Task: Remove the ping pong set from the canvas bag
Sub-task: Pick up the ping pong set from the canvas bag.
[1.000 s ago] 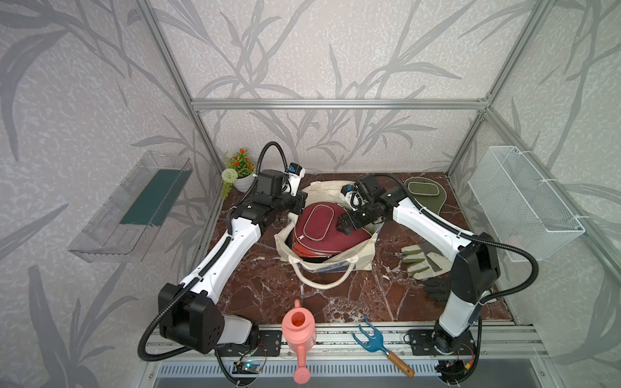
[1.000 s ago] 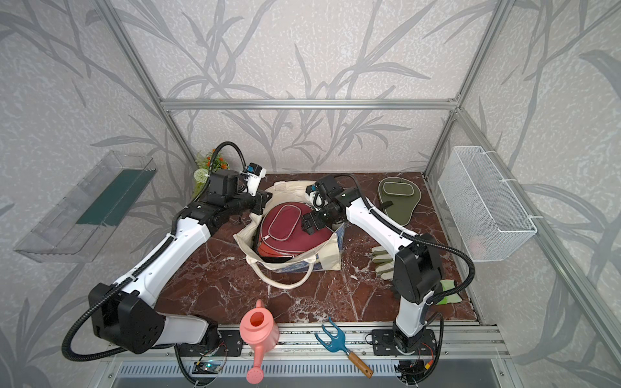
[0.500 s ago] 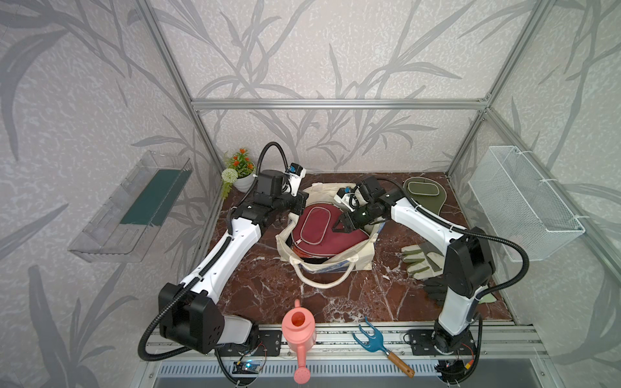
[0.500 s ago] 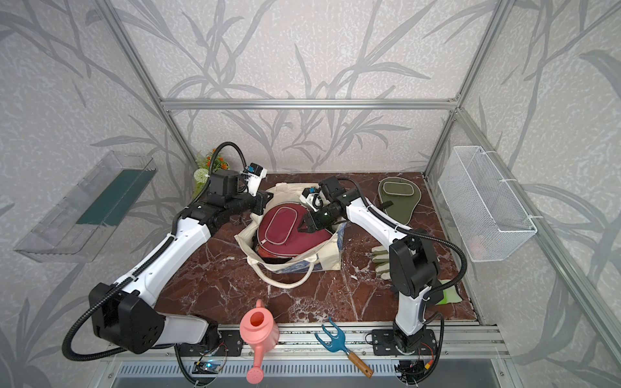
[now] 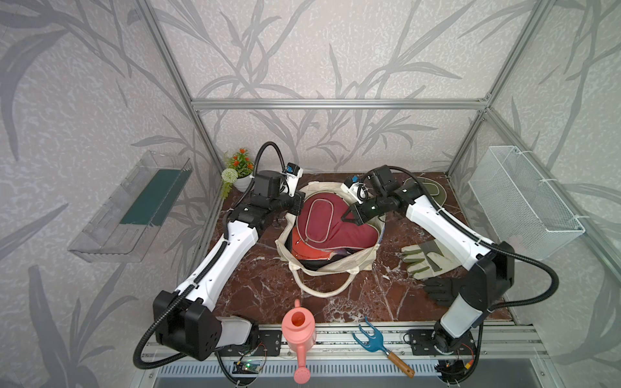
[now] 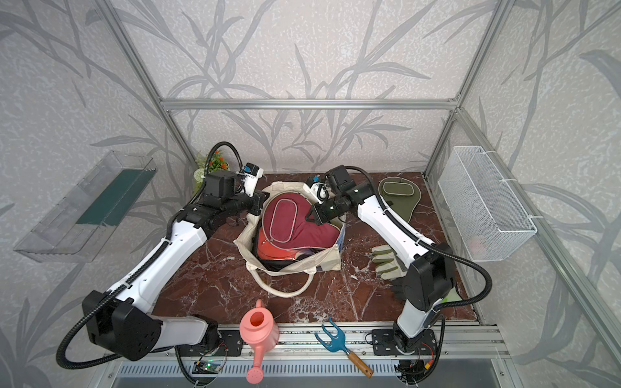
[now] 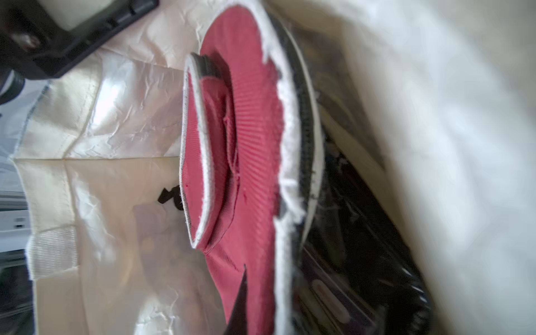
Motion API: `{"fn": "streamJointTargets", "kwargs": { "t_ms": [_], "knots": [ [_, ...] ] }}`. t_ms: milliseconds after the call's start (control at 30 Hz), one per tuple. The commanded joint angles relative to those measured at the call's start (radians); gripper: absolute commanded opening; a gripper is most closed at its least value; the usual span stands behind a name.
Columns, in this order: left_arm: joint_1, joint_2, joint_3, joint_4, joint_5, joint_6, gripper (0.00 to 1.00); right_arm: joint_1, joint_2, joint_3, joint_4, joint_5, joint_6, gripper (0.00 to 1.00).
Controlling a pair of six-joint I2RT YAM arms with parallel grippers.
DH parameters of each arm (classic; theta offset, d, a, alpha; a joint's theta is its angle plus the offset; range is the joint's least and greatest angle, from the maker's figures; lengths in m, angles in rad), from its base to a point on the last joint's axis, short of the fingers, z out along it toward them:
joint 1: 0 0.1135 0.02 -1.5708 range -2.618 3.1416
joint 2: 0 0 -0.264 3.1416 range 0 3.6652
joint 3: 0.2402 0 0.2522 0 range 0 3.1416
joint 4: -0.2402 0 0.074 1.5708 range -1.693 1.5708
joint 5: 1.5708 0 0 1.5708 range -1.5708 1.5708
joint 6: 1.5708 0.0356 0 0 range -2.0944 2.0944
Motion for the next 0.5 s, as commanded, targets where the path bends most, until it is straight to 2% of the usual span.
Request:
{"fn": "streamJointTargets", "kwargs": {
  "t_ms": [0,267,367,467],
  "knots": [
    [-0.003,-0.033,0.063,0.060,-0.013,0.016,0.00,0.015,-0.140,0.005,0.085,0.201,-0.113,0.00],
    [-0.003,-0.009,0.084,0.048,0.001,0.021,0.00,0.120,-0.252,-0.064,0.245,0.485,-0.304,0.00],
    [-0.005,-0.012,0.075,0.054,0.002,0.017,0.00,0.169,-0.287,-0.155,0.334,0.558,-0.365,0.00],
    [-0.005,-0.018,0.062,0.060,0.002,0.011,0.00,0.213,-0.314,-0.257,0.392,0.562,-0.393,0.00]
  ]
}}
